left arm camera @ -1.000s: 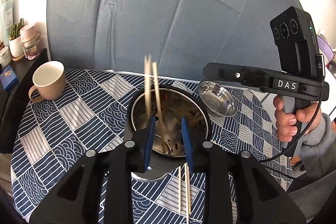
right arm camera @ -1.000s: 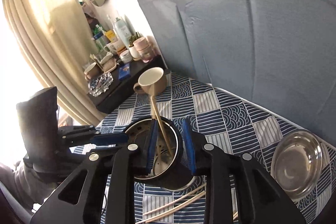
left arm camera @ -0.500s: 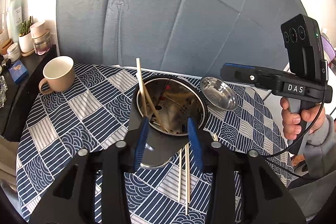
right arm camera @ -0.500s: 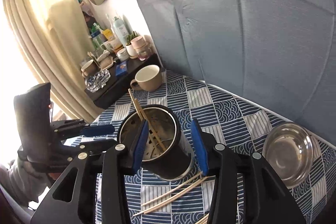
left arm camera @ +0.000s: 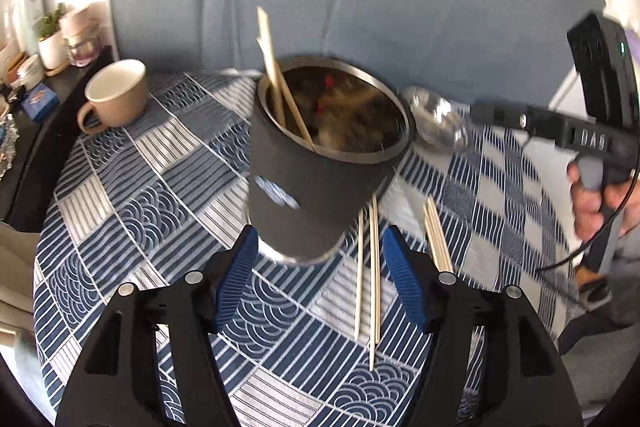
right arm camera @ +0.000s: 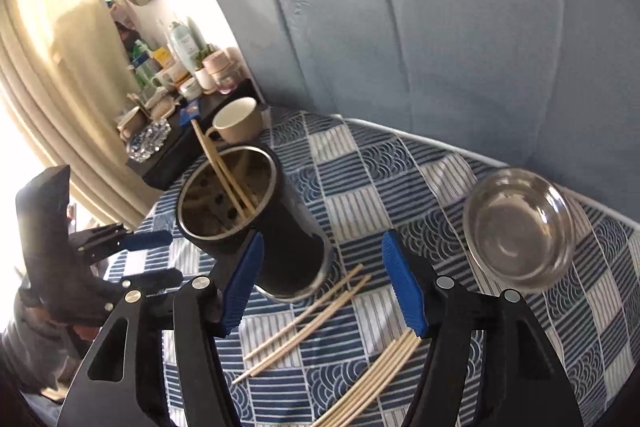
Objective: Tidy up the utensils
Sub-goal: 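Lower the left tool onto a loose stick while the right tool grasps another stick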
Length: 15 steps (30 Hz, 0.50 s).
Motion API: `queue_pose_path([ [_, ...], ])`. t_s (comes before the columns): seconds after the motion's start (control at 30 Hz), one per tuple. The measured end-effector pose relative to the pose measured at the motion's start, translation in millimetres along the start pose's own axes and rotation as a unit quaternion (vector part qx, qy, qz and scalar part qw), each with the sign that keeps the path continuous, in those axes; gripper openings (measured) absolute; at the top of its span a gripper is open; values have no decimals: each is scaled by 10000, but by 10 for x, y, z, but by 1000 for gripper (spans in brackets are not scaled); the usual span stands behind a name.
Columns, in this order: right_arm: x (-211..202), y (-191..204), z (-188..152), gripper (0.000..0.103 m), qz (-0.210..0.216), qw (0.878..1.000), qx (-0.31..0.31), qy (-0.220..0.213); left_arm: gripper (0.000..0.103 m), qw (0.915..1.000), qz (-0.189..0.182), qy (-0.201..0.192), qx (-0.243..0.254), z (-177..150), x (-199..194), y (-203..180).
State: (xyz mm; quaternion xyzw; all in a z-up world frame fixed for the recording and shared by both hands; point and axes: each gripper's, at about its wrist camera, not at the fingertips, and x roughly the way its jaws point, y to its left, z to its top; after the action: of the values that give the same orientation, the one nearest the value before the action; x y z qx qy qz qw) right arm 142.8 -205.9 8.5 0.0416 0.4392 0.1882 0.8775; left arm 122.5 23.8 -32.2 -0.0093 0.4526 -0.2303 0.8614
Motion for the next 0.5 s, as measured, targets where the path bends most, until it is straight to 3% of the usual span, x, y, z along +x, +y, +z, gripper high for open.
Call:
queue_pose_path([
  [0.3,-4,-298,-308,66,-351,9975,557,240,69,9966,-383,709,167,-200,498,-163],
  [0.5,3,-467,-596,66,-559,9937,858,453,69,9937,-386,1037,172,-262,770,-229],
])
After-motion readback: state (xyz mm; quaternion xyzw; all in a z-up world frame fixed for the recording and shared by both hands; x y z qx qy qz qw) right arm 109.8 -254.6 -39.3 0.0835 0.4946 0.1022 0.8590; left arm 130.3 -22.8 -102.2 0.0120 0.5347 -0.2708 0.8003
